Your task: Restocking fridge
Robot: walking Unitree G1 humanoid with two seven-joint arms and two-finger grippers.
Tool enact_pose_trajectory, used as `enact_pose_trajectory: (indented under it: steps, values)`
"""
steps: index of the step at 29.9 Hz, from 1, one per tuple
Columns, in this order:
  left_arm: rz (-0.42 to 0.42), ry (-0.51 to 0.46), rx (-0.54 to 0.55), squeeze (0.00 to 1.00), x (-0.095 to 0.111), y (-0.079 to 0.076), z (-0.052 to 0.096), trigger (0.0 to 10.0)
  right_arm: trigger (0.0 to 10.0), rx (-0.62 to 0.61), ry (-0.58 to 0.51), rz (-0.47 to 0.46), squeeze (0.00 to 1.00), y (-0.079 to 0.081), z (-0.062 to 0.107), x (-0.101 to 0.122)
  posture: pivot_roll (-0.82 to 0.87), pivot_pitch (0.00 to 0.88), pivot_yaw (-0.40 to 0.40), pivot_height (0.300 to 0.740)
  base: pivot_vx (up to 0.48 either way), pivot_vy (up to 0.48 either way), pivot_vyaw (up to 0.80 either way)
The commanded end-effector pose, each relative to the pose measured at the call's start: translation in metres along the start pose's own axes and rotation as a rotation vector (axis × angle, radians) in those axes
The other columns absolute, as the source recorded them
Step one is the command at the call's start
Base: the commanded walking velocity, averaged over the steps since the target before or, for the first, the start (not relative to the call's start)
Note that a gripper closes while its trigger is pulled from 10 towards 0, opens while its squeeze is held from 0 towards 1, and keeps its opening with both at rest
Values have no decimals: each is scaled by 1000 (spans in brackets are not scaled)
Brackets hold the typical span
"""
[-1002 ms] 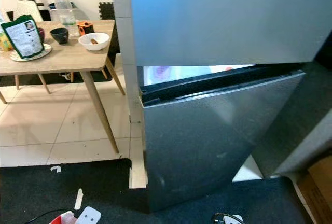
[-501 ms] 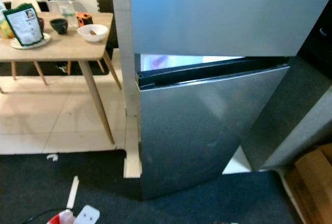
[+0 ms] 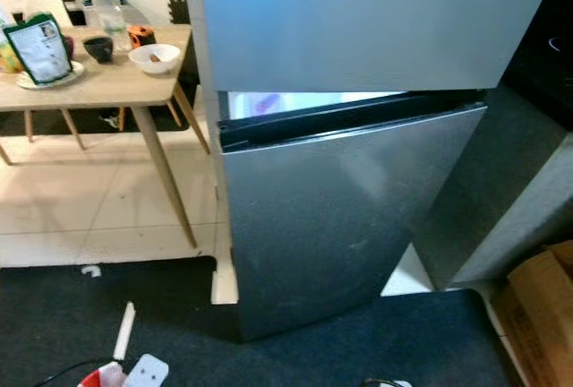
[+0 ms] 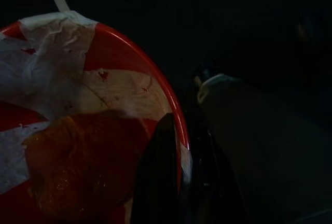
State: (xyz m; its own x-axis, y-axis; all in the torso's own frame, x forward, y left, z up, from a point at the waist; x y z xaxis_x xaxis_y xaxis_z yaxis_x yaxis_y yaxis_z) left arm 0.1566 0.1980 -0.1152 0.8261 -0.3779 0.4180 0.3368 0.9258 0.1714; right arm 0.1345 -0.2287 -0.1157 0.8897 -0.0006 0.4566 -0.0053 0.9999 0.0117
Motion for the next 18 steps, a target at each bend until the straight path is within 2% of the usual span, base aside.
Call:
enact_pose_trajectory:
  steps: [1,9,11,13,18]
  values:
    - [-4,77,-21,0,-22,-8,3,10000,10000,-7,-13,5,0,-3,0,4,-66,76,-17,740,0,0,0]
    - [57,42,24,0,-14,3,2,10000,10000,-2,-13,13,0,-1,0,4,-66,77,-15,740,0,0,0]
    - [103,7,63,0,-5,15,2,10000,10000,-1,-11,15,0,-1,0,3,-65,78,-13,740,0,0,0]
    - [103,7,63,0,-5,15,2,10000,10000,-1,-11,15,0,-1,0,3,-65,78,-13,740,0,0,0]
    - [140,-62,112,0,15,35,2,10000,10000,-2,-8,16,0,1,0,1,-62,85,-7,740,0,0,0]
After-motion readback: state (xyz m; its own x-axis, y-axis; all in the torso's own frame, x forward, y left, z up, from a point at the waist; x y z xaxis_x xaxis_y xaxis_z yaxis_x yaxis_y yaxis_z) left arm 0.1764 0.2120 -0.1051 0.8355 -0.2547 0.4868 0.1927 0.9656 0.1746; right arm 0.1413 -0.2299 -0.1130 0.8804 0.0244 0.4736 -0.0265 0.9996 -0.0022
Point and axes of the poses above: a point about 5 cm out from each wrist's last joint towards the gripper, its own z axis pointing back from the gripper into the wrist, its own x axis along the axis of the wrist's last joint, y = z × x, the point moved 2 cm from there along -z, pointing out of the wrist towards the gripper, and after that the axes turned 1 degree about z, right-handed, at the moved point
